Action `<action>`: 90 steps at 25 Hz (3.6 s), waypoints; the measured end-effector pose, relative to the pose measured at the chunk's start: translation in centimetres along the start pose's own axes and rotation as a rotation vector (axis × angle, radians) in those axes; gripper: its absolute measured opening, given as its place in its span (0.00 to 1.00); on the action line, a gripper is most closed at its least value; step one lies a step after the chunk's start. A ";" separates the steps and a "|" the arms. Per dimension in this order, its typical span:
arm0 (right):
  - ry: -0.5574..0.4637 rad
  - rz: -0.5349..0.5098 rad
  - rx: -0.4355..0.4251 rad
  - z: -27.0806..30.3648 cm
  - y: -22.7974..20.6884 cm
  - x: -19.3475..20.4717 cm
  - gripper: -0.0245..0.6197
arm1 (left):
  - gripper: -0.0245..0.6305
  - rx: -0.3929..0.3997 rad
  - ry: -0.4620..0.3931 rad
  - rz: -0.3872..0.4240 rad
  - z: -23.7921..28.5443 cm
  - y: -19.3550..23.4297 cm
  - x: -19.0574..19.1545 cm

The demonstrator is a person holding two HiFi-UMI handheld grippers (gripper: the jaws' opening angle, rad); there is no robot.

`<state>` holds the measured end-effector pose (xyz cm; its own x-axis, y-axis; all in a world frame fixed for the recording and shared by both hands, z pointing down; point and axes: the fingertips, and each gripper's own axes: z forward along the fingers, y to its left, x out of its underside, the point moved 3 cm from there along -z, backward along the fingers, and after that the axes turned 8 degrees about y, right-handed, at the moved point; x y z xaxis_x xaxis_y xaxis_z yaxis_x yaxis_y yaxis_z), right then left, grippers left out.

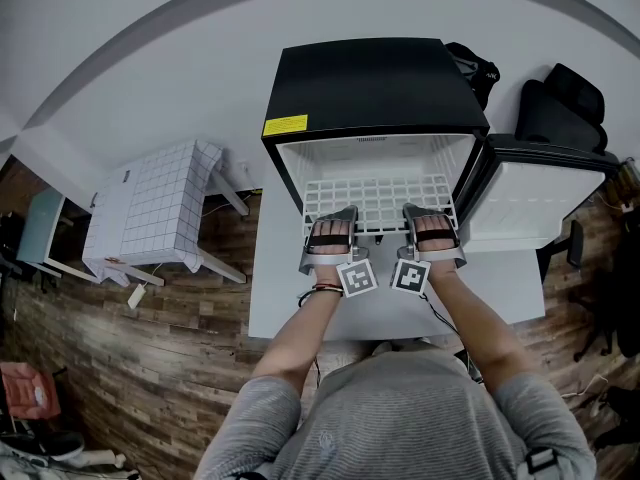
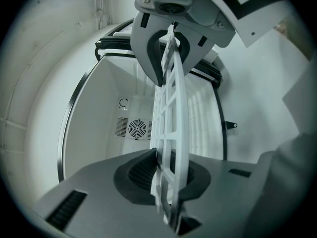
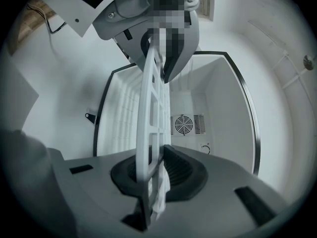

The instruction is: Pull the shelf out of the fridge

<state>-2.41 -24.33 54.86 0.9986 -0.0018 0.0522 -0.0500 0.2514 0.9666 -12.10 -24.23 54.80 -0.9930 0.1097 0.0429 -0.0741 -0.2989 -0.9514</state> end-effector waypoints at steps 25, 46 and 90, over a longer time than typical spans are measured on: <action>0.033 -0.013 0.024 -1.2 -0.1 0.7 0.11 | 0.11 -0.015 -0.009 -0.050 -1.4 0.4 0.1; 0.024 -0.024 0.022 -3.6 0.0 0.9 0.10 | 0.10 -0.011 -0.035 -0.077 -3.7 0.4 0.2; -0.488 1.288 -0.619 -16.3 -8.0 4.9 0.25 | 0.10 0.094 0.033 -0.272 -8.0 3.4 2.2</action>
<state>3.13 -10.59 43.33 0.1700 0.2504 0.9531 -0.7242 0.6877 -0.0515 -13.80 -17.41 49.26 -0.9323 0.2278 0.2811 -0.3468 -0.3410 -0.8738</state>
